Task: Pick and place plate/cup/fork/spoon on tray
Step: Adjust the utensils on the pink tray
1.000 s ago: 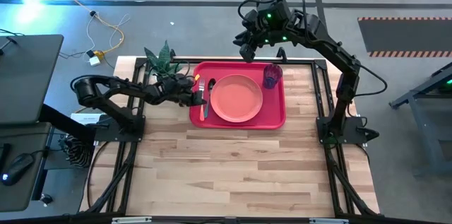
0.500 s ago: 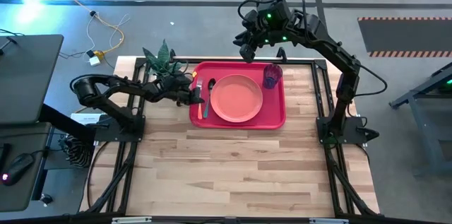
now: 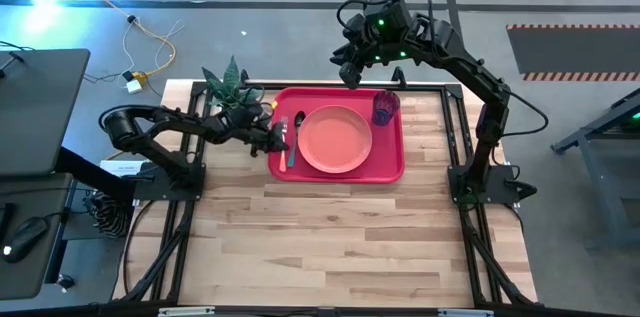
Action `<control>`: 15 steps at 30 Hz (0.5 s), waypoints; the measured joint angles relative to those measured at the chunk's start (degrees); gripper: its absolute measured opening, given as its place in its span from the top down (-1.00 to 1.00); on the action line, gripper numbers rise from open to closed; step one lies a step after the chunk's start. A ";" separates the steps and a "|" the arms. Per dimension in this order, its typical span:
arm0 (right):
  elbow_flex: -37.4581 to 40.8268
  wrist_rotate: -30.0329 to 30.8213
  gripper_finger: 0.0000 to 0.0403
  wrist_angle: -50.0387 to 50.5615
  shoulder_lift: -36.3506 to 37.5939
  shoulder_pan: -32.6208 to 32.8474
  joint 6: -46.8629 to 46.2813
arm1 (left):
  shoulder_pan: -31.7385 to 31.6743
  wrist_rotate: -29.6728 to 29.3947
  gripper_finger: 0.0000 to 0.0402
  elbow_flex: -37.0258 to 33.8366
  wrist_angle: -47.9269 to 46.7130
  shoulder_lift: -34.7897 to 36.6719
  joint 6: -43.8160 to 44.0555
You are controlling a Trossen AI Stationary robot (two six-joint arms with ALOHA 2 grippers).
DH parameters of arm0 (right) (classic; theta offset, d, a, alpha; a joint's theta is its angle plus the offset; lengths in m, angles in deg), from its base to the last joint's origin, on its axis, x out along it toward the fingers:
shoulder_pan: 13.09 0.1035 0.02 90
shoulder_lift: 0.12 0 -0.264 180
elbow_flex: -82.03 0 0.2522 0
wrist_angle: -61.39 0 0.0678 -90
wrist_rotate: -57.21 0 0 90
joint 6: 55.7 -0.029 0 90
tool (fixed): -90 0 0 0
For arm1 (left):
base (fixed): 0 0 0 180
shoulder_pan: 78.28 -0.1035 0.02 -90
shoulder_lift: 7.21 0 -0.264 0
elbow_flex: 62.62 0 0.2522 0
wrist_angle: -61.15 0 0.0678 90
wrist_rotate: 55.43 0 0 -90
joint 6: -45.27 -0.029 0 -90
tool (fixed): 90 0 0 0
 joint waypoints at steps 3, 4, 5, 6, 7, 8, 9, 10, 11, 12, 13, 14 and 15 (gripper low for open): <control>-0.02 0.00 0.59 -0.02 0.00 0.00 0.27 | -1.00 2.93 1.00 0.02 0.01 0.00 -0.01; 0.00 0.00 0.59 0.00 0.00 0.00 0.37 | -1.39 3.74 1.00 0.02 0.01 0.00 0.00; 0.00 -0.02 0.59 0.00 0.00 0.00 0.41 | -1.81 4.60 1.00 0.02 0.03 0.00 0.19; 0.00 0.00 0.59 0.00 0.00 0.00 0.42 | -2.17 5.45 1.00 0.02 0.10 0.00 0.94; 0.00 0.00 0.59 -0.02 0.00 0.00 0.42 | -2.53 6.55 1.00 0.02 0.28 0.00 2.01; 0.00 -0.02 0.59 -0.02 0.00 0.00 0.42 | -2.91 8.10 1.00 0.02 0.65 0.00 3.35; 0.00 0.00 0.59 -0.02 0.00 0.00 0.42 | -3.22 10.05 1.00 0.02 1.30 0.00 4.91; -0.01 -0.01 0.59 -0.01 0.00 0.00 0.42 | -3.41 11.70 1.00 0.02 2.18 0.00 6.72; 0.00 0.00 0.59 -0.02 0.00 0.00 0.42 | -3.55 13.18 1.00 0.04 2.81 0.00 8.69; 0.00 0.00 0.59 -0.01 0.00 0.00 0.42 | -3.60 14.57 1.00 0.04 3.22 0.00 11.07; -0.02 -0.02 0.59 -0.02 0.00 -0.02 0.42 | -3.58 16.11 1.00 0.04 3.64 0.00 13.85; 0.00 -0.01 0.59 0.00 0.00 0.00 0.42 | -3.56 17.72 1.00 0.04 4.25 0.00 16.38; 0.00 -0.01 0.59 0.00 0.00 0.00 0.42 | -3.54 19.34 1.00 0.04 4.84 0.00 18.67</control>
